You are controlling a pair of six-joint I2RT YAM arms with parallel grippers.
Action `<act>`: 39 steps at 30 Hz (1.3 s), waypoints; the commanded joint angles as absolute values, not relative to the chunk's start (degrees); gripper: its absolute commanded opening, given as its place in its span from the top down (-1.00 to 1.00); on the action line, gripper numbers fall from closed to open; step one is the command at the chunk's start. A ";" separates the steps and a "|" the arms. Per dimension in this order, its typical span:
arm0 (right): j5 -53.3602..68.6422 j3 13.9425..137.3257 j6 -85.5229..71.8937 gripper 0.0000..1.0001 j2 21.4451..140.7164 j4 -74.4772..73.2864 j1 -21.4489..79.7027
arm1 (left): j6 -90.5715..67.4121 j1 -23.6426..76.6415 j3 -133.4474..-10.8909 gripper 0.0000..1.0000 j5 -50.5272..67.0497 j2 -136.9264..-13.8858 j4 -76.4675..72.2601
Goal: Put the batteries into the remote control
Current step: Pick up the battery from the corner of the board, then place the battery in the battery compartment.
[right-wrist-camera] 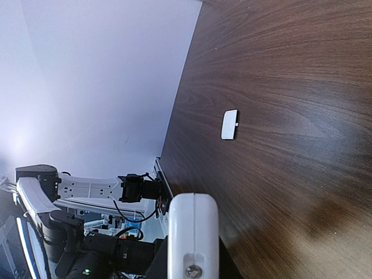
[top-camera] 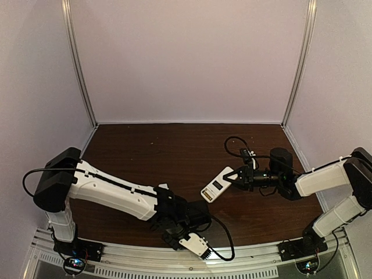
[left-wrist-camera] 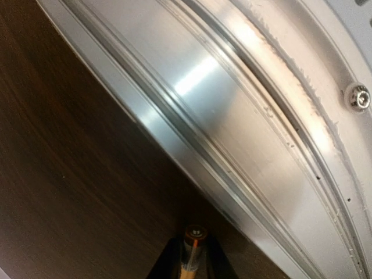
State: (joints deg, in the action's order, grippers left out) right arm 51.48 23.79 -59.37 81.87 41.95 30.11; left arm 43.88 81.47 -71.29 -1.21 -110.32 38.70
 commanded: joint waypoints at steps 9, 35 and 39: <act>52.23 25.49 -53.63 1.00 76.81 30.03 29.78 | 36.28 78.56 -69.84 0.99 0.92 -104.78 37.02; 55.83 39.12 -59.17 1.00 84.59 25.44 43.46 | 33.79 70.77 -61.31 1.00 19.18 -82.31 14.77; 55.96 38.93 -60.69 1.00 84.54 26.56 44.36 | 33.92 69.74 -60.98 1.00 19.64 -83.15 15.00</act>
